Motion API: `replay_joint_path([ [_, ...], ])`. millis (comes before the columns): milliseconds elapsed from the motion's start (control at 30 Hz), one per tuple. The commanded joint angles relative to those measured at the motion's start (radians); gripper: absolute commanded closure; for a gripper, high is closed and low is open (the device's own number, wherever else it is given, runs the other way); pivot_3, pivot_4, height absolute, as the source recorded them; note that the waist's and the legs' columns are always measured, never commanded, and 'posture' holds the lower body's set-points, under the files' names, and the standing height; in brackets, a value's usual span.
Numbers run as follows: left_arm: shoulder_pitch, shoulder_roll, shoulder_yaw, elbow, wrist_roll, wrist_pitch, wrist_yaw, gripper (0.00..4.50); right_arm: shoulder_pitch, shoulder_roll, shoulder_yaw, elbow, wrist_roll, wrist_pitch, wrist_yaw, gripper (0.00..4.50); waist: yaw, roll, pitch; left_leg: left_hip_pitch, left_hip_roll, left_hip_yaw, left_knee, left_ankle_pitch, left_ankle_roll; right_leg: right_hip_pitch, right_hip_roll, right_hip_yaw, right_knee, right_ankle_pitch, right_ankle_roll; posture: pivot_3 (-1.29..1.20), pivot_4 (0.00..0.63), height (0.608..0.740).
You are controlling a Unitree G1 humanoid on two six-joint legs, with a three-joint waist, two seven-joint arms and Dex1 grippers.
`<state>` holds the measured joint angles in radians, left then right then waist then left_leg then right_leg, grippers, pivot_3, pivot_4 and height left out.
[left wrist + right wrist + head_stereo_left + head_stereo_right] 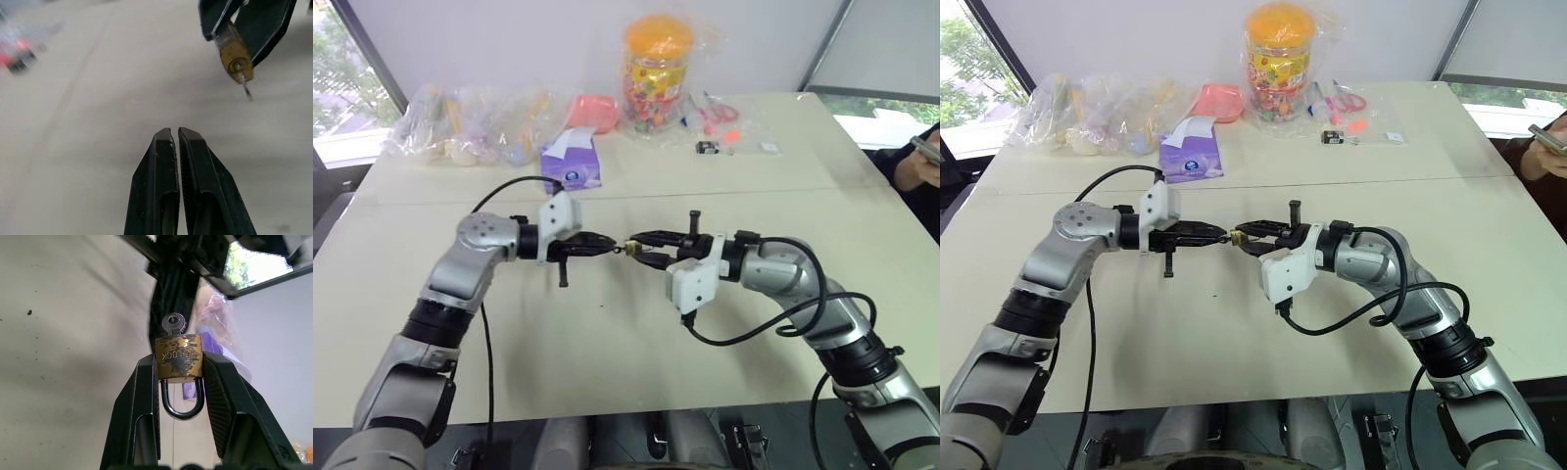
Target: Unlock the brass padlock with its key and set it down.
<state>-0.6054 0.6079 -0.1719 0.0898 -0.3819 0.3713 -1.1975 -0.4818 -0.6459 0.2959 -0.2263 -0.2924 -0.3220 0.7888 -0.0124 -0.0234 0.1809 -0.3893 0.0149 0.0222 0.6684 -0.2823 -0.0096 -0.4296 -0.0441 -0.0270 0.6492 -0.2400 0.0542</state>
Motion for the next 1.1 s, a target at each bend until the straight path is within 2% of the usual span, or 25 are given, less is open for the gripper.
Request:
replay_joint_path([
  [33,-0.015,0.035,0.085,-0.055,-0.208,0.33,-0.036,4.3,-0.036,0.005,-0.032,-0.007,-0.016,-0.037,-0.042,3.81,0.0,0.0,0.0,0.0,0.0,0.0,0.0,0.0,0.0,0.0,0.0,0.0,0.0,0.0,0.0,0.0,0.15,0.737],
  [100,-0.02,0.038,0.106,-0.057,-0.254,0.412,-0.034,4.3,-0.04,0.006,-0.031,-0.005,-0.019,-0.041,-0.05,3.81,0.0,0.0,0.0,0.0,0.0,0.0,0.0,0.0,0.0,0.0,0.0,0.0,0.0,0.0,0.0,0.0,0.15,0.737],
  [133,-0.025,0.036,0.117,-0.054,-0.269,0.439,-0.027,4.08,-0.04,0.007,-0.03,-0.006,-0.02,-0.041,-0.052,3.81,0.001,0.0,0.0,0.0,0.0,0.0,0.0,0.0,0.0,0.0,0.0,0.0,0.0,0.0,0.0,0.0,0.15,0.737],
  [200,-0.032,0.03,0.134,-0.053,-0.29,0.475,-0.01,3.49,-0.04,0.009,-0.028,-0.009,-0.02,-0.039,-0.055,3.81,0.002,0.0,0.0,0.0,0.0,0.0,0.0,0.0,0.0,0.0,0.0,0.0,0.0,0.0,0.0,0.0,0.15,0.737],
  [367,-0.039,0.008,0.153,-0.061,-0.298,0.487,0.023,1.38,-0.037,0.013,-0.025,-0.016,-0.02,-0.035,-0.055,3.81,0.001,0.0,0.0,0.0,0.0,0.0,0.0,0.0,0.0,0.0,-0.001,0.0,0.0,0.0,0.0,0.0,0.15,0.737],
  [400,-0.039,0.004,0.154,-0.061,-0.298,0.488,0.028,1.08,-0.037,0.014,-0.025,-0.017,-0.02,-0.035,-0.054,3.81,0.001,0.0,0.0,0.0,0.0,0.0,0.0,0.0,0.0,0.0,-0.001,0.0,0.0,0.0,0.0,0.0,0.15,0.737],
  [800,-0.067,-0.053,0.178,-0.031,-0.299,0.474,0.065,1.08,-0.034,0.018,-0.023,-0.025,-0.017,-0.029,-0.049,3.81,0.002,0.0,0.0,0.0,-0.001,0.0,0.0,0.0,0.0,0.0,-0.001,0.001,0.0,0.0,0.0,0.0,0.15,0.737],
  [833,-0.067,-0.054,0.176,-0.03,-0.297,0.471,0.064,1.6,-0.034,0.018,-0.023,-0.025,-0.017,-0.029,-0.049,3.81,0.002,0.0,0.0,0.0,-0.001,0.0,0.0,0.0,0.0,0.0,-0.001,0.001,0.0,0.0,0.0,0.0,0.15,0.737],
  [933,-0.065,-0.053,0.168,-0.034,-0.293,0.465,0.057,2.65,-0.032,0.017,-0.024,-0.026,-0.016,-0.028,-0.048,3.81,0.001,0.0,0.0,0.0,-0.001,0.0,0.0,0.0,0.0,0.0,-0.001,0.001,0.0,0.0,0.0,0.0,0.15,0.737],
  [1067,-0.062,-0.05,0.155,-0.043,-0.284,0.457,0.045,4.37,-0.032,0.017,-0.023,-0.028,-0.016,-0.024,-0.048,3.81,0.001,0.0,0.0,0.0,-0.001,0.0,0.0,0.0,0.0,0.0,-0.001,0.001,0.0,0.0,0.0,0.0,0.15,0.737],
  [1100,-0.06,-0.048,0.151,-0.048,-0.283,0.456,0.042,4.44,-0.031,0.016,-0.024,-0.028,-0.016,-0.023,-0.048,3.81,0.001,0.0,0.0,0.0,-0.001,0.0,0.0,0.0,0.0,0.0,-0.001,0.001,0.0,0.0,0.0,0.0,0.15,0.737],
])
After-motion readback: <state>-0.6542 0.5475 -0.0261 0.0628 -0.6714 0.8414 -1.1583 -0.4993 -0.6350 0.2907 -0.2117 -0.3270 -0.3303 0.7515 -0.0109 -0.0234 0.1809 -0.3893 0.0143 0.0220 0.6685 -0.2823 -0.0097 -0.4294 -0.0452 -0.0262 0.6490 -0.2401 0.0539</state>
